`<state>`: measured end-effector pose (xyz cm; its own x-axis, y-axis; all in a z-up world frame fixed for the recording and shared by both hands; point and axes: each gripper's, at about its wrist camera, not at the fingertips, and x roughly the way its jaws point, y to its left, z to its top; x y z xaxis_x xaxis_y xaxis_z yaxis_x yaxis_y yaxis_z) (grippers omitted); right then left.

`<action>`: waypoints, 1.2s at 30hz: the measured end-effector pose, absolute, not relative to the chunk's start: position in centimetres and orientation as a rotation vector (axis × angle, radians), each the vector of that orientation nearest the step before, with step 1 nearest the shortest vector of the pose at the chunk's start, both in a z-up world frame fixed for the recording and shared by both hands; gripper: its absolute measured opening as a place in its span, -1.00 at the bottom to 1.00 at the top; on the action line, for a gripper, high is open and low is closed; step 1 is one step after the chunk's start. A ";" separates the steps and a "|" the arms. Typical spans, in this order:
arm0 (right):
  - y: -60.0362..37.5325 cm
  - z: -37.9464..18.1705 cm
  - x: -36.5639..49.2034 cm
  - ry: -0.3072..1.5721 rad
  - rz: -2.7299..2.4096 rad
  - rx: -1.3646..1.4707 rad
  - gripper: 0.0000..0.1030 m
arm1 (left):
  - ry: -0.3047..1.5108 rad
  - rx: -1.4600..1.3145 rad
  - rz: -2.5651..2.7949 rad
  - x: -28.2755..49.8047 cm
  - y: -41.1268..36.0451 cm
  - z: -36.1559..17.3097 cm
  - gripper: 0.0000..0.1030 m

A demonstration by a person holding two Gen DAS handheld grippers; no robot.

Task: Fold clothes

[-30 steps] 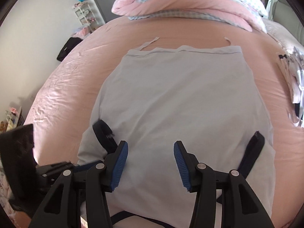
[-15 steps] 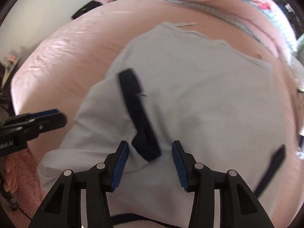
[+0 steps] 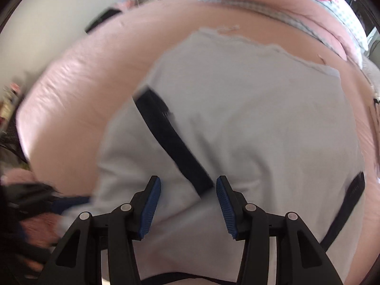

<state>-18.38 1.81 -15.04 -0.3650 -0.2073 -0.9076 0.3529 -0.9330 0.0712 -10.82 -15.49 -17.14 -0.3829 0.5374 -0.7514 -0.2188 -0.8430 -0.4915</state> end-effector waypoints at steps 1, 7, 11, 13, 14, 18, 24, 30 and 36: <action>2.6 -15.0 -18.5 0.108 -2.351 1.533 -0.11 | -0.476 -1.391 2.276 -10.6 -16.4 -17.0 -0.29; 3.4 -13.4 -18.5 0.107 -2.461 1.453 -0.08 | -0.509 -1.462 2.444 -10.8 -18.1 -16.6 -0.29; 2.3 -13.8 -18.0 0.137 -2.407 1.457 -0.08 | -0.397 -1.620 2.385 -12.2 -16.7 -18.6 -0.29; 1.9 -14.3 -17.6 0.155 -2.374 1.481 -0.08 | -0.306 -1.654 2.387 -12.0 -15.8 -18.8 -0.29; 1.8 -14.6 -17.5 0.168 -2.370 1.486 -0.08 | -0.267 -1.661 2.389 -11.7 -15.4 -18.7 -0.29; 1.9 -15.4 -17.5 0.194 -2.389 1.518 -0.08 | -0.111 -1.690 2.374 -10.2 -14.1 -18.7 -0.29; 2.7 -14.3 -17.8 0.119 -2.470 1.473 -0.08 | 0.044 -1.695 2.349 -9.1 -13.0 -19.0 -0.29; 0.8 -14.1 -16.3 0.080 -2.231 1.378 -0.06 | -0.108 -1.646 2.357 -10.6 -16.4 -17.4 -0.28; 0.4 -16.8 -14.9 0.343 -2.176 1.511 -0.06 | -0.242 -1.560 2.355 -14.5 -16.7 -17.8 -0.28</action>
<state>-14.91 0.40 -16.84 -0.2860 -0.2317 -0.9298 0.5067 -0.8601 0.0585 -14.49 -16.68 -17.77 -0.3619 0.3424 -0.8671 -0.1590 -0.9391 -0.3045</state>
